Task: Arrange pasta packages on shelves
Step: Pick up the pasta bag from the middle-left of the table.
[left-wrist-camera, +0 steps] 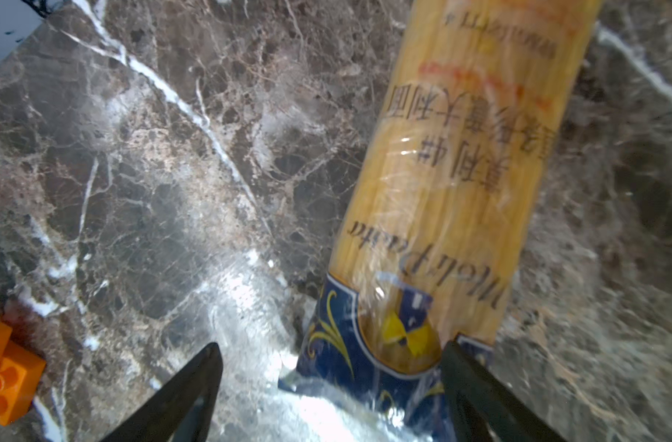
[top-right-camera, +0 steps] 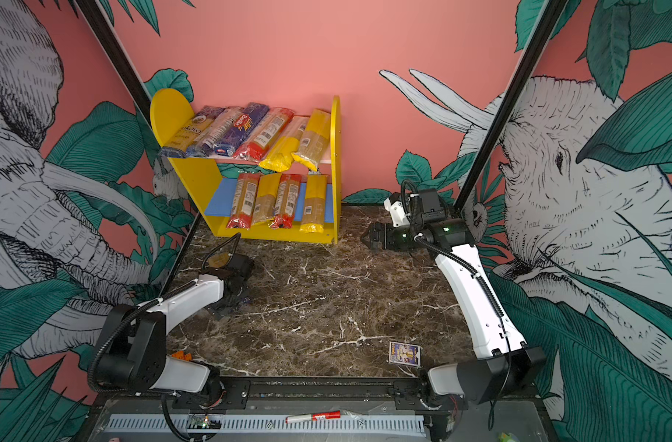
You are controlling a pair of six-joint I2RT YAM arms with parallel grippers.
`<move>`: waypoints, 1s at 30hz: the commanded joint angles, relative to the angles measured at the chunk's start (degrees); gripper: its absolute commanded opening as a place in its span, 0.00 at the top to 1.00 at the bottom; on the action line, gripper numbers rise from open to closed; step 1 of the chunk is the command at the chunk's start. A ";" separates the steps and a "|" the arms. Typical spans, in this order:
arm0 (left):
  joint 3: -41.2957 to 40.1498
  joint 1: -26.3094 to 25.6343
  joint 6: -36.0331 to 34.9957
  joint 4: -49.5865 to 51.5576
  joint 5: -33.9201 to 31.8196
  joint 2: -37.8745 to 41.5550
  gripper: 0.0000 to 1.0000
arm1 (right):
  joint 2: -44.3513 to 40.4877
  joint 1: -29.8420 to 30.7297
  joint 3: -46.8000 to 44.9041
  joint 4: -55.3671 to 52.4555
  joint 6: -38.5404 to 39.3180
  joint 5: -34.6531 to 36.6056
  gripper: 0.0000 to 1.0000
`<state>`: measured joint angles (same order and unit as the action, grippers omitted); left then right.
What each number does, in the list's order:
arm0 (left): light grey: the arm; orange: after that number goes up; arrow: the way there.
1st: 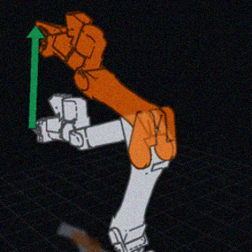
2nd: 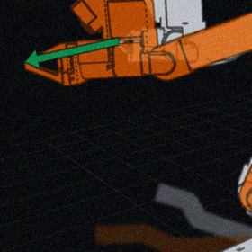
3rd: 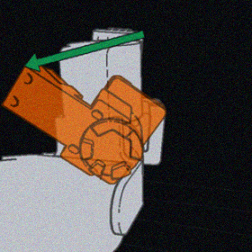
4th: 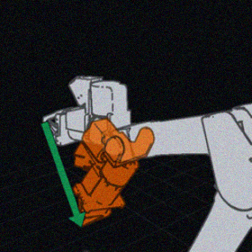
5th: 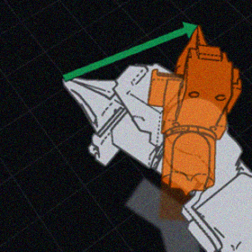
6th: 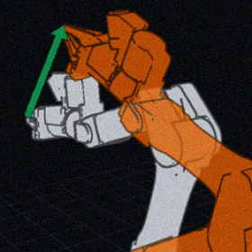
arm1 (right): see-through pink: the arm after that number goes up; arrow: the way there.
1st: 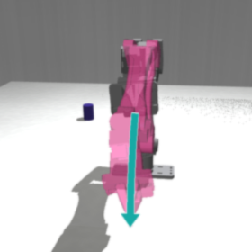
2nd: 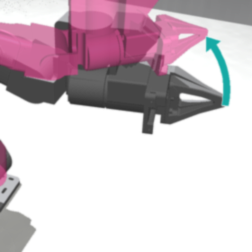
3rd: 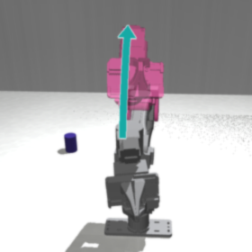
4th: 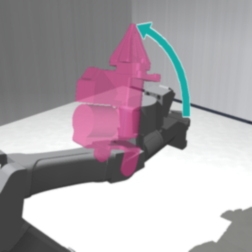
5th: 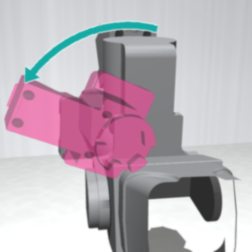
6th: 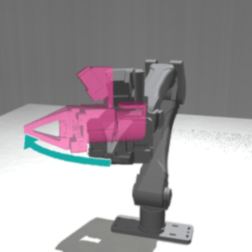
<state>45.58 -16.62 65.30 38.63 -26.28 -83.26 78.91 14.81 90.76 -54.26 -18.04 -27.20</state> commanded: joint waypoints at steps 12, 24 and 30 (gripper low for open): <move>2.07 1.24 -4.49 -3.30 7.05 -7.38 0.09 | -0.68 -0.74 -1.13 3.63 -3.47 1.23 0.01; 1.30 1.36 -4.67 -4.08 10.07 -9.18 0.83 | -0.42 -0.73 -0.50 3.53 -4.12 1.02 0.01; -2.28 1.35 -4.09 -3.31 10.79 -4.10 1.00 | -0.57 -0.74 0.02 2.59 -3.11 0.47 0.01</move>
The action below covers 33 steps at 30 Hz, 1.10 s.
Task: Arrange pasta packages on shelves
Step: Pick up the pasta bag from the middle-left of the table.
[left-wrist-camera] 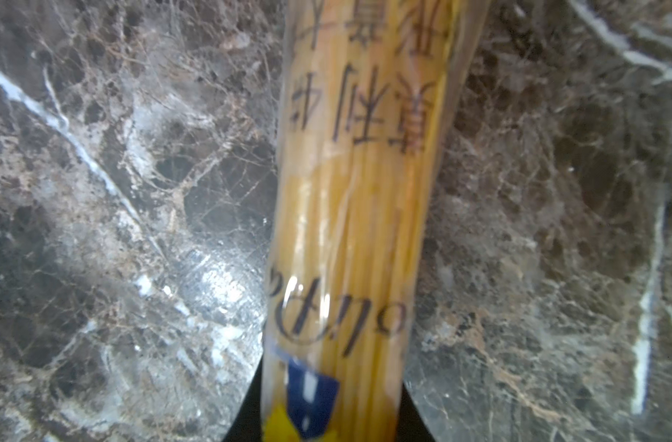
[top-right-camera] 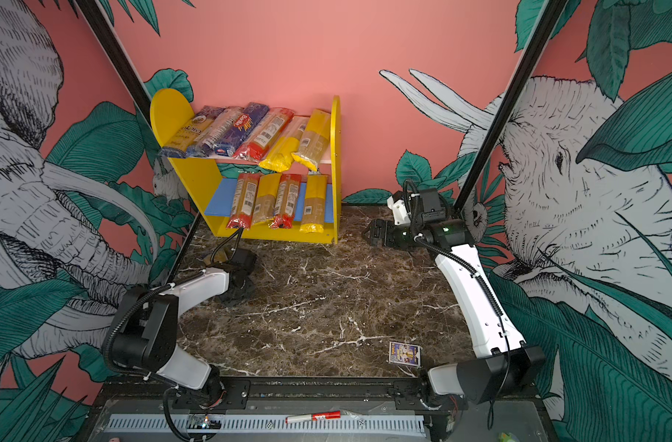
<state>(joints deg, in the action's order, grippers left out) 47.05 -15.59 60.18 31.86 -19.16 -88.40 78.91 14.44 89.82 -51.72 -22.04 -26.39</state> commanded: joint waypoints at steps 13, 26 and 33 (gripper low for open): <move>-2.03 0.21 -8.27 6.64 -3.36 16.63 1.00 | -0.23 -0.37 1.25 0.20 1.93 -3.68 0.01; 3.47 0.21 -19.25 6.11 -8.07 20.68 1.00 | -1.12 -0.36 0.95 0.99 1.55 -3.75 0.01; 5.01 0.21 -20.27 9.30 -9.05 24.82 1.00 | -0.21 -0.36 1.78 1.30 1.57 -4.06 0.01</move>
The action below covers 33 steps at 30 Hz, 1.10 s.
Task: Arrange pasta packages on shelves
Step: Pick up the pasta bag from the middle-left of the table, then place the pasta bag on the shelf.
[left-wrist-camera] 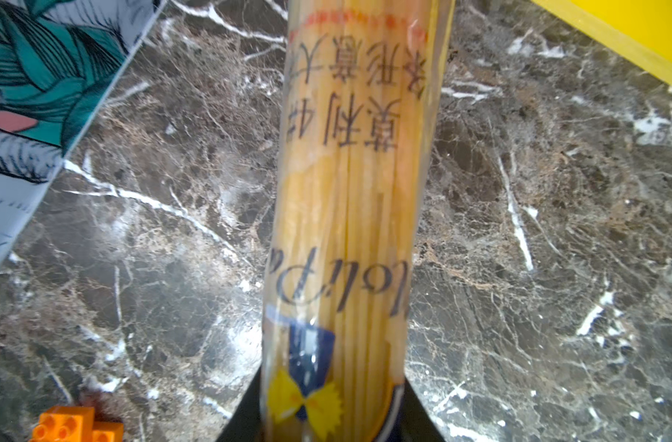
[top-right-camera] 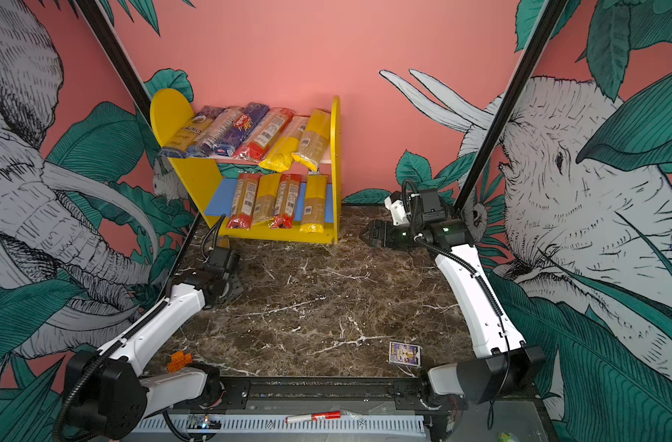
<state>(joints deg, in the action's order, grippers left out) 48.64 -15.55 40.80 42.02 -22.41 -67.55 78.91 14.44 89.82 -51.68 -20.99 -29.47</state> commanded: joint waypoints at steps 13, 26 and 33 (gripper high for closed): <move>5.40 0.17 -7.15 -1.31 -4.09 11.37 1.00 | 0.71 -0.37 0.89 2.85 -0.55 -2.90 0.01; 13.18 0.61 -17.09 -8.37 0.22 5.31 1.00 | 0.76 -0.37 0.27 5.88 -2.91 -4.60 0.01; 17.48 2.53 -20.46 -11.32 2.97 0.20 1.00 | 1.51 -0.35 1.00 6.74 -3.53 -3.80 0.01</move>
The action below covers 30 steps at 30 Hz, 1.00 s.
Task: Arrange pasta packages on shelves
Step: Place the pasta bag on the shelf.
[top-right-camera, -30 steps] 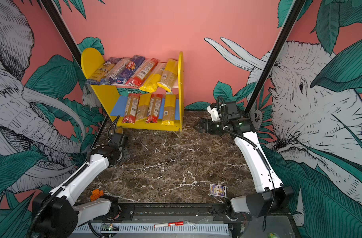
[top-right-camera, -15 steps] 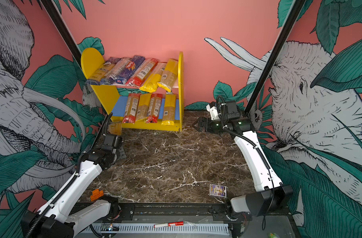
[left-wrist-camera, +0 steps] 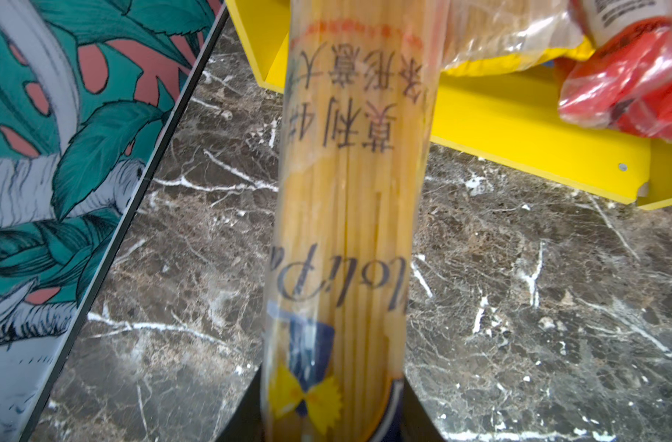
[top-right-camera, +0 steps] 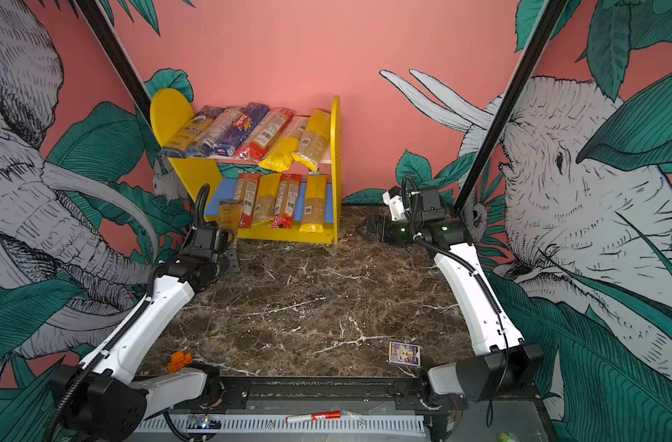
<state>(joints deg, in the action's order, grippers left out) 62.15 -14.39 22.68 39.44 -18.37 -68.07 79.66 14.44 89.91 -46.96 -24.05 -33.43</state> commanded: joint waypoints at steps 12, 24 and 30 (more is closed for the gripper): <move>13.28 7.41 -8.73 -17.28 5.12 -11.65 1.00 | 5.52 -0.36 4.97 3.15 -1.99 1.69 0.01; 26.90 12.77 -12.50 -20.91 10.73 -26.31 1.00 | 10.51 -0.37 11.98 1.10 -3.51 3.97 0.01; 32.77 14.55 -13.89 -20.63 13.71 -31.50 1.00 | 11.21 -0.37 13.48 0.03 -3.64 5.92 0.01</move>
<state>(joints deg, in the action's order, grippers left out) 90.04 -0.64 10.39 27.27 -6.57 -101.19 90.41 14.44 101.47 -46.09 -27.11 -29.08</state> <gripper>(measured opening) 0.347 0.989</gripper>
